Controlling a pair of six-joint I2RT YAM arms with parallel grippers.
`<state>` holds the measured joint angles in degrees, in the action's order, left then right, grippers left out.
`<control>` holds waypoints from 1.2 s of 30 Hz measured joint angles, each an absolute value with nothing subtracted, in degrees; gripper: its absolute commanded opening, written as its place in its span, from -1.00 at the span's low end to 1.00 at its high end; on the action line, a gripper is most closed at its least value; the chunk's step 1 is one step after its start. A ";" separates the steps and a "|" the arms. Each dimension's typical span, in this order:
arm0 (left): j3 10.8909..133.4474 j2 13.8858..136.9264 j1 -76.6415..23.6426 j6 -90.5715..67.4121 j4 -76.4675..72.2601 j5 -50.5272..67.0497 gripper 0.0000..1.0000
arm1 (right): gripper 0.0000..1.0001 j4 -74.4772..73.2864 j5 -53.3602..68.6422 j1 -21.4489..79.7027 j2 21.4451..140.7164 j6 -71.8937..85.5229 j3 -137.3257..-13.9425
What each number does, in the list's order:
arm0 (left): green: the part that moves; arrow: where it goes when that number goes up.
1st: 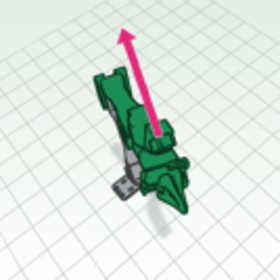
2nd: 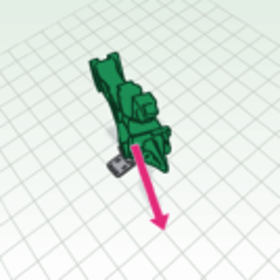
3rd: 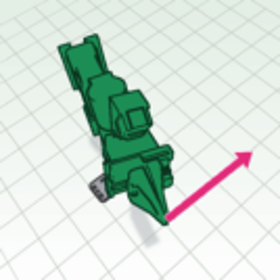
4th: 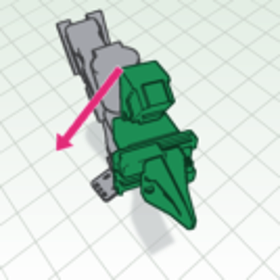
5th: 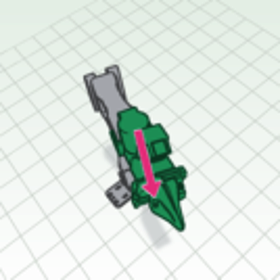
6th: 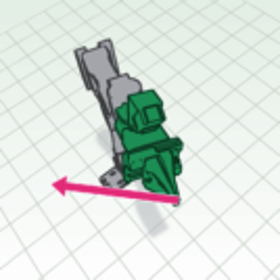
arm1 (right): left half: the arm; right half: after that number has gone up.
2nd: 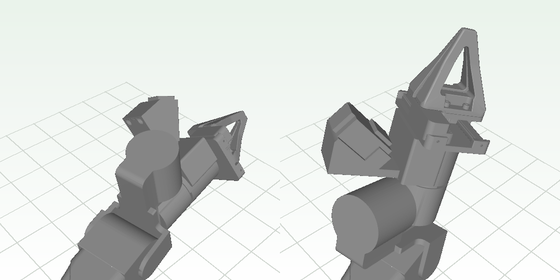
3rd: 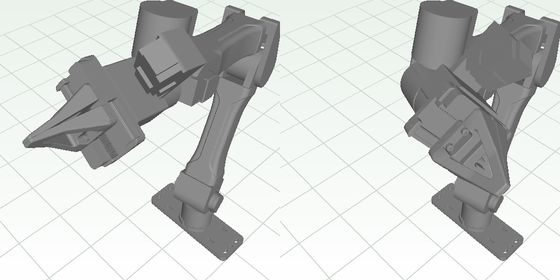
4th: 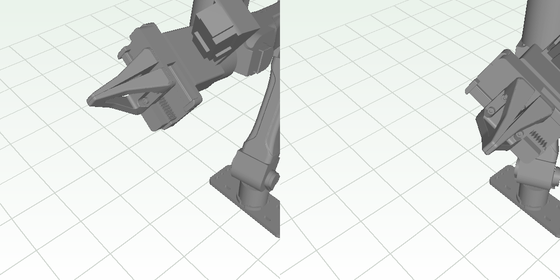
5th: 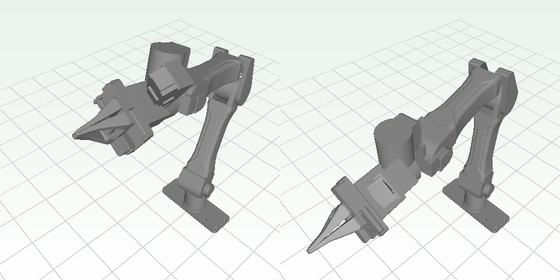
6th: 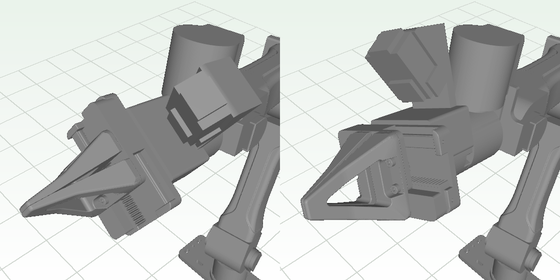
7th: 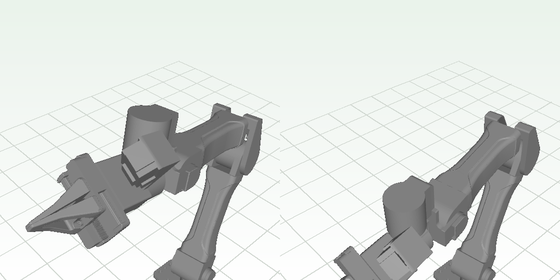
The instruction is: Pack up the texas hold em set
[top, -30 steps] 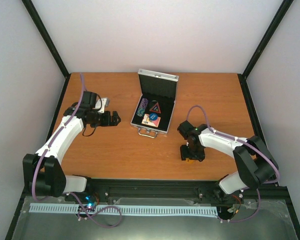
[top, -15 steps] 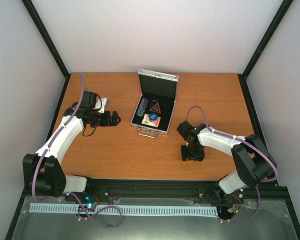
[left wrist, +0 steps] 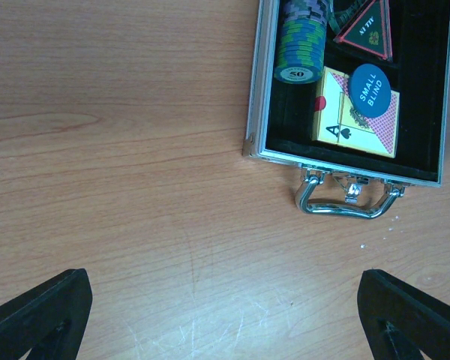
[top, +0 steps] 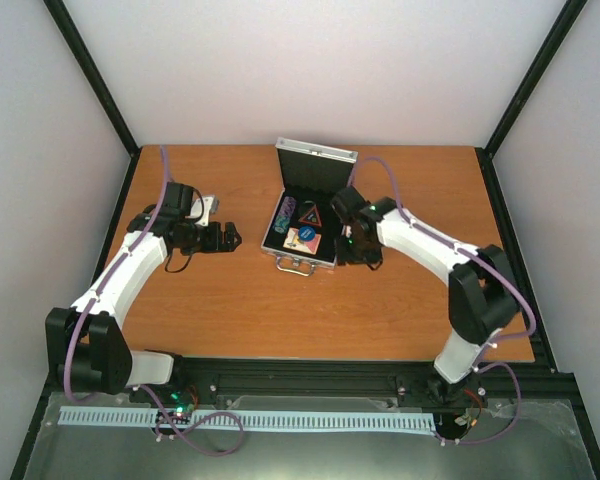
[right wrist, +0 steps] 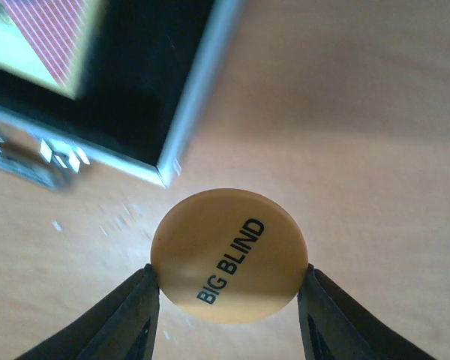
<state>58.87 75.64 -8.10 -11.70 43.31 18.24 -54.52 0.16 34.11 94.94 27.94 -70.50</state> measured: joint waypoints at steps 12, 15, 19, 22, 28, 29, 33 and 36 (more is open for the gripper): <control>58.87 74.70 -8.10 -11.73 43.22 18.28 1.00 | -0.03 -53.95 1.39 33.85 122.28 22.70 -102.61; 58.87 74.59 -8.10 -11.73 43.24 18.22 1.00 | -0.04 -54.33 1.83 33.74 126.85 21.82 -109.45; 58.87 74.43 -8.10 -11.70 43.33 17.58 1.00 | 0.04 -54.65 2.68 33.71 128.97 21.39 -113.06; 58.87 73.87 -8.10 -11.73 43.35 17.15 1.00 | 0.10 -55.16 3.18 33.71 128.49 21.23 -112.07; 58.13 73.25 -8.10 -11.77 43.29 16.99 0.99 | 0.38 -56.23 5.06 33.74 122.30 20.29 -101.58; 57.91 73.25 -8.10 -11.77 43.29 16.97 1.00 | 0.43 -56.38 5.72 33.76 121.25 20.03 -100.07; 57.45 73.25 -8.10 -11.77 43.31 16.97 1.00 | 0.52 -55.94 8.01 33.85 119.11 18.68 -95.85; 57.45 73.28 -8.10 -11.77 43.29 17.02 0.99 | 0.58 -55.66 9.10 33.89 119.39 17.80 -95.53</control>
<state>57.45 73.28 -8.10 -11.77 43.29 17.02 -55.66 9.10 33.89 119.39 17.80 -95.53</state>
